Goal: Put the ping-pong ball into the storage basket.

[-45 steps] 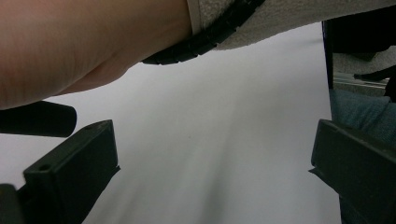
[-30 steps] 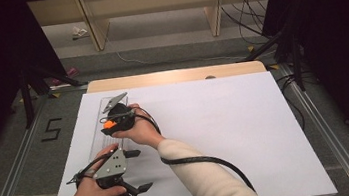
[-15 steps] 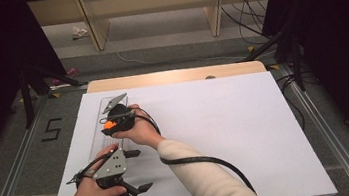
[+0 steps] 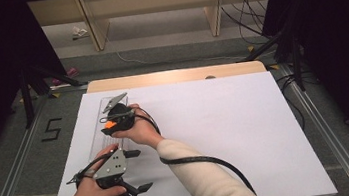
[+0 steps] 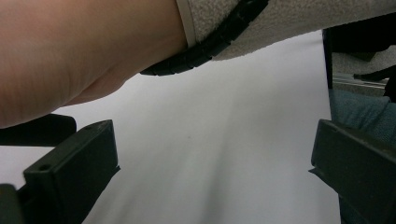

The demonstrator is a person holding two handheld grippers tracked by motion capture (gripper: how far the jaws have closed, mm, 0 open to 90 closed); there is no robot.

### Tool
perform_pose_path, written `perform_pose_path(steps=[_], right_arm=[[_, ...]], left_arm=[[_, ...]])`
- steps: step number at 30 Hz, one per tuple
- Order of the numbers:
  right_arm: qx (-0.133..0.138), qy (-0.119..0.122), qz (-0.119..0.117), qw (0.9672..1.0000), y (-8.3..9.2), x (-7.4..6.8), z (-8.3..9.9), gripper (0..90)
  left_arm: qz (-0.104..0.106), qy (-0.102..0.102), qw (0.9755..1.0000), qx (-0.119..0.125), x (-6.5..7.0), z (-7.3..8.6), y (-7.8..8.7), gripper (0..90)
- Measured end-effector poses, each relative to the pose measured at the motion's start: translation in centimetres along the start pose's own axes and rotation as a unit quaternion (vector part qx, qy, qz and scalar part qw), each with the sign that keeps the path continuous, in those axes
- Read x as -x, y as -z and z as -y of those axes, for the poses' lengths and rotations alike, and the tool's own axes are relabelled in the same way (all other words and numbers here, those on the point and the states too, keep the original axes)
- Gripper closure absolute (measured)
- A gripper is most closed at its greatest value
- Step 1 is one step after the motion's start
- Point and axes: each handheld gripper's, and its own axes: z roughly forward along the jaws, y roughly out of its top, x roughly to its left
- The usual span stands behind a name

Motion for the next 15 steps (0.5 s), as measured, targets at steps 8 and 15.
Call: perform_pose_path(steps=[8,15], right_arm=[[0.015,-0.017,0.005,0.9997,0.3,0.26,-0.05,26.6],[0.035,-0.027,0.012,0.999,0.79,0.47,-0.08,16.7]], left_arm=[[0.0,0.0,1.0,0.0,0.01,0.0,-0.02,0.1],[0.0,0.0,1.0,0.0,0.01,0.01,-0.04,0.1]])
